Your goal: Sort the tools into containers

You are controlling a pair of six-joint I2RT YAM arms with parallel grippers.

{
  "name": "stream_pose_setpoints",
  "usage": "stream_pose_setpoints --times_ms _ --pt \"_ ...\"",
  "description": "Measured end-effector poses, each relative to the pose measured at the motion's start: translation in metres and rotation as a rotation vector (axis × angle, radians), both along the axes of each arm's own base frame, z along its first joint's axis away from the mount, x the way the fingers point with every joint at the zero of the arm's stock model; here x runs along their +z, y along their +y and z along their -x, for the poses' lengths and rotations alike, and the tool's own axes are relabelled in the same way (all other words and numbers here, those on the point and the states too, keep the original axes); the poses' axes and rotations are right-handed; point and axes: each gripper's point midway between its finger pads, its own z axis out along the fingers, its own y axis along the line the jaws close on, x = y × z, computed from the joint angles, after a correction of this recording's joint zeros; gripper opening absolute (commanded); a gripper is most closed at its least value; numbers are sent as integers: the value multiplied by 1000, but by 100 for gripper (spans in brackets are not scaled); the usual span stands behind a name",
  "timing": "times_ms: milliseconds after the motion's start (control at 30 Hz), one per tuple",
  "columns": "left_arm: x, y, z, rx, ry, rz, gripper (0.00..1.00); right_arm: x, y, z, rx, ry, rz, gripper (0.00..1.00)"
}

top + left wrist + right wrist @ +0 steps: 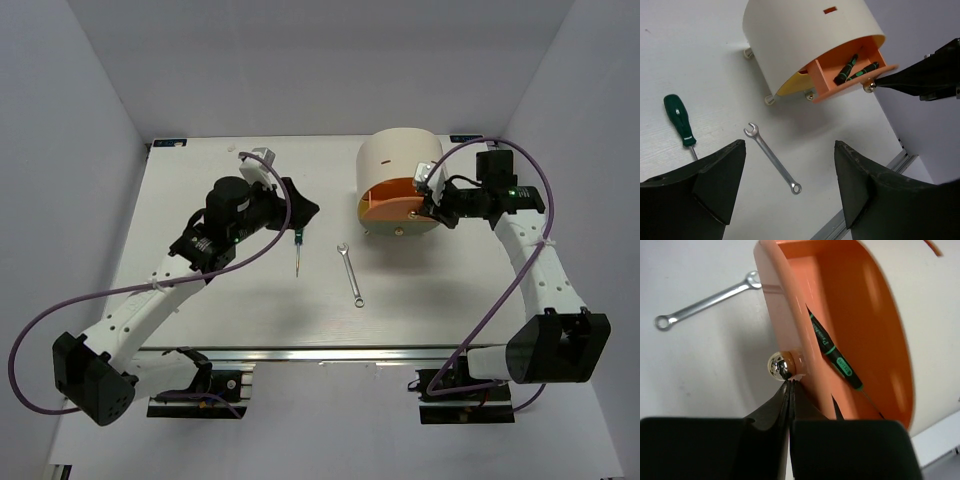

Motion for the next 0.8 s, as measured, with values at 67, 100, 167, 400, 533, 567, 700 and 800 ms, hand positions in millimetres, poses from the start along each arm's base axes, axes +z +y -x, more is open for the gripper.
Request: stream_pose_setpoints --times_ms 67,100,167,400,533,567,700,800 --pt "-7 0 3 4 25 19 82 -3 -4 -11 -60 -11 6 0" --pt "-10 0 4 4 35 24 83 -4 -5 -16 -84 -18 7 0" --pt "-13 0 4 8 47 31 84 -3 -7 -26 -128 -31 4 0" --pt "-8 -4 4 0 48 61 92 -3 -10 -56 -218 -58 -10 0" --pt "-6 -7 4 -9 43 79 94 -8 -12 -62 -245 -44 -11 0" --pt "-6 -7 3 -12 43 83 94 -8 -12 -63 -251 -41 -13 2" --pt "-8 -10 4 -19 50 95 94 -5 -12 -64 -266 -46 -26 5" --pt "-12 -10 4 -21 60 94 94 3 -12 -54 -263 -71 -48 16"
